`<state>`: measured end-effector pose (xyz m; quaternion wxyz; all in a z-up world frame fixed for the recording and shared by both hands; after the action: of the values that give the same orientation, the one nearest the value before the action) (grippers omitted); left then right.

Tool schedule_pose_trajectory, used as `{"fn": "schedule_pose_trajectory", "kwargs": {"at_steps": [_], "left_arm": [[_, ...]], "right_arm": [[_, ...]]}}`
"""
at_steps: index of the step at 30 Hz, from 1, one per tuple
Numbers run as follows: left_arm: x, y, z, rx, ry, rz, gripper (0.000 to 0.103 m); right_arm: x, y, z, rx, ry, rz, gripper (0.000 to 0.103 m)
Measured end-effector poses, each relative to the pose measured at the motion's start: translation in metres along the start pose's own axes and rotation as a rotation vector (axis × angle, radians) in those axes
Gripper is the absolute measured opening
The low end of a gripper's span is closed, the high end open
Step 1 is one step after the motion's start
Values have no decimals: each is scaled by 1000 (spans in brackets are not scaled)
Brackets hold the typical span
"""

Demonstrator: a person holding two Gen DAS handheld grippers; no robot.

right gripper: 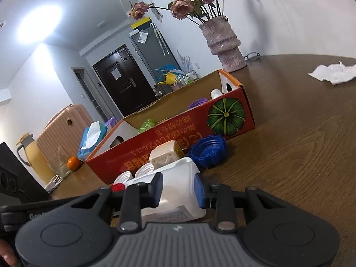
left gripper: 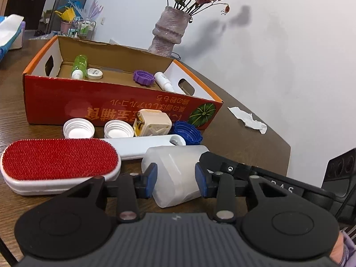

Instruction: Organize rigid objects

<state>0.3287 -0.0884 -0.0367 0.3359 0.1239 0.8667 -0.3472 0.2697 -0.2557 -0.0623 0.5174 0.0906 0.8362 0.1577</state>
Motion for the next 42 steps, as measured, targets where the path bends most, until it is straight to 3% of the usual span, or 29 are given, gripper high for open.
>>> {"fn": "schedule_pose_trajectory", "kwargs": {"at_steps": [7, 23, 34, 42], "left_arm": [[12, -17, -21, -44, -28, 30, 35], [32, -49, -117, -23, -177, 54, 35], [-3, -45, -95, -23, -171, 58, 35], [-50, -37, -61, -17, -136, 56, 34]], "right_arm": [[8, 13, -26, 15, 11, -18, 28], [5, 65, -108, -35, -99, -94, 28], [-20, 64, -84, -11, -115, -99, 28], [-64, 51, -46, -1, -129, -88, 23]]}}
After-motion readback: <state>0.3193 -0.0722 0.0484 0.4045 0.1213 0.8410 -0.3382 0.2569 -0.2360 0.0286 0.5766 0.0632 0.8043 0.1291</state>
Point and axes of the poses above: each gripper's, at about its wrist camera, not at the fingertips, and z roughly the way its jaws point, y to its left, x to its underside, the point moved 5 cm from there along z, roughly the way its jaws point, and after that the axes turned 10 degrees about -z, right-handed, at the moved point
